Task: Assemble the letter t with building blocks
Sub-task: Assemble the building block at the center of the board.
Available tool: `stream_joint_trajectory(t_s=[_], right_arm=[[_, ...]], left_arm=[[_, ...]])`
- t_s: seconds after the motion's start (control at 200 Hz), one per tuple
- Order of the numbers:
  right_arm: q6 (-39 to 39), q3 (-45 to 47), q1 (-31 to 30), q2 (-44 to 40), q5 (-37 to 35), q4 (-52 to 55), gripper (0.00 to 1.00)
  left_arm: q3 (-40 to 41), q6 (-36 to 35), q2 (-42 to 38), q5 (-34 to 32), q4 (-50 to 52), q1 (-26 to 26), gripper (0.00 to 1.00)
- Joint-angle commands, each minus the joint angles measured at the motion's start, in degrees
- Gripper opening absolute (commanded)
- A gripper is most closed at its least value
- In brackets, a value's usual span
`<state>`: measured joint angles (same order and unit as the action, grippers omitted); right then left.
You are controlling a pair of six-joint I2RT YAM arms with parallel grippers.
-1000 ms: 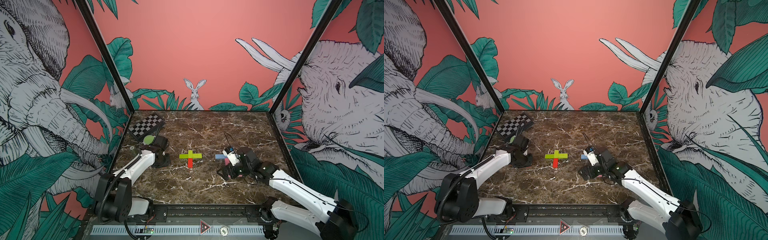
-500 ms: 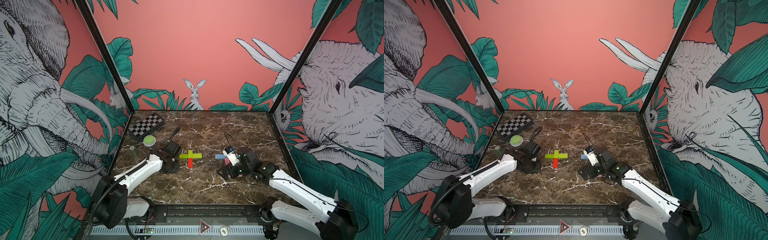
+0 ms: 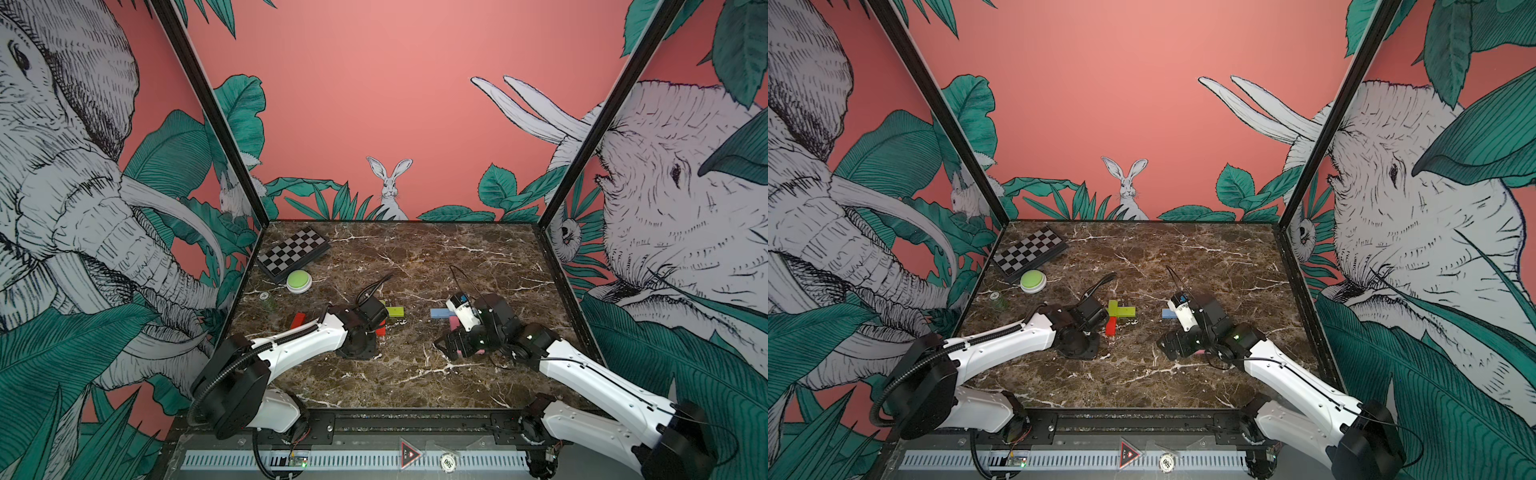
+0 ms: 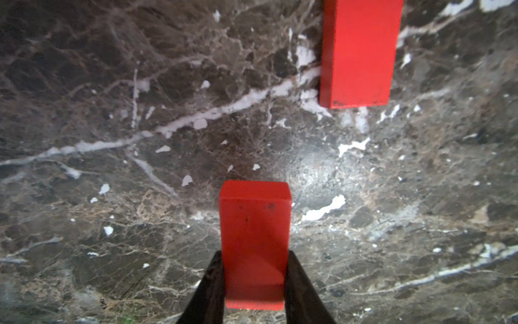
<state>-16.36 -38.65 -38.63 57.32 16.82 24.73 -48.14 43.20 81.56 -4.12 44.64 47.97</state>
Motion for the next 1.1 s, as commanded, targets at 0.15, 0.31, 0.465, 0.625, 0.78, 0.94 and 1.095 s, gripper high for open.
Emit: stream_joint_trajectory(t_s=[0.15,0.31,0.465,0.625,0.78,0.94,1.095], right_arm=[[-0.38,-0.98,0.05,-1.81,-0.96,0.62,0.98],[-0.55,-0.76,0.05,-1.95,-0.99,0.67,0.98],[-0.51,-0.72,0.08,-2.04,-1.08,0.68,0.98],[-0.6,-0.81,0.05,-1.93,-0.98,0.52,0.98],[-0.55,-0.81,0.05,-1.86,-1.09,0.71,0.98],[-0.5,-0.69,0.05,-1.95,-1.12,0.67,0.98],[-0.45,-0.57,0.05,-1.94,-1.22,0.74,0.98]], left_arm=[[-4.51,3.92,5.09,-1.86,-1.18,3.56,0.25],[-6.49,3.98,8.41,-1.72,-1.46,4.24,0.26],[-7.82,4.26,10.07,-1.33,-2.11,4.33,0.28],[-9.39,3.91,12.12,-1.39,-2.28,4.33,0.29],[-10.17,3.65,13.51,-0.8,-3.05,4.33,0.31],[-10.59,3.5,14.65,-1.46,-2.74,4.33,0.32],[-10.92,3.65,15.82,-1.55,-2.86,4.33,0.33]])
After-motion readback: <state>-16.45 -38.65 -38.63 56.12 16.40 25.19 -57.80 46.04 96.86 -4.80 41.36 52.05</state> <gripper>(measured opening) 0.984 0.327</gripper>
